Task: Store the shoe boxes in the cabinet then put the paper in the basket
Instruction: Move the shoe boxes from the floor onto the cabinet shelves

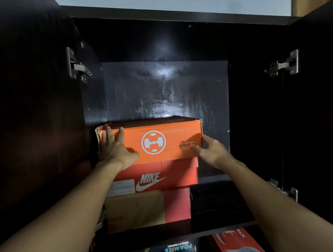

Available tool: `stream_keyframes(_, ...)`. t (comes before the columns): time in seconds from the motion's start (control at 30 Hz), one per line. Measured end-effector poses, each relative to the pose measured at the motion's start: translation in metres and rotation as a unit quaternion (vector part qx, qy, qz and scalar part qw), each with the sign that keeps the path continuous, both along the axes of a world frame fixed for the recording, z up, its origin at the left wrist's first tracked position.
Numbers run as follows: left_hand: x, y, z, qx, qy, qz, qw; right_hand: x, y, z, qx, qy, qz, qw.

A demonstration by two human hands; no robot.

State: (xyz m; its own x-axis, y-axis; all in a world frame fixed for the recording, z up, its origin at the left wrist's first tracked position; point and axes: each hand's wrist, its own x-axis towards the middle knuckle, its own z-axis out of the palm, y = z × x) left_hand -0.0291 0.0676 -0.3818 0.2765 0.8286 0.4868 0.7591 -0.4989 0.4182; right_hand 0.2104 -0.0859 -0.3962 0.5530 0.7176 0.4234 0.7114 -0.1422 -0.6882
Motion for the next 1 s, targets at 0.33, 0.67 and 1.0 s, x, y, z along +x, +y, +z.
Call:
stream_keyframes(0.33,0.011,-0.118,-0.052,-0.005,-0.073,-0.224,0.972,-0.02,-0.106,-0.06,0.036,-0.009,-0.04,0.999)
stream_keyframes(0.67,0.045,-0.222,-0.141,-0.078,-0.052,-0.355,0.93,-0.045,-0.252,-0.154,-0.044,-0.002,-0.164,0.985)
stream_keyframes(1.0,0.07,-0.339,-0.224,-0.199,-0.001,-0.53,0.824,-0.103,-0.397,-0.227,-0.123,0.028,-0.332,0.935)
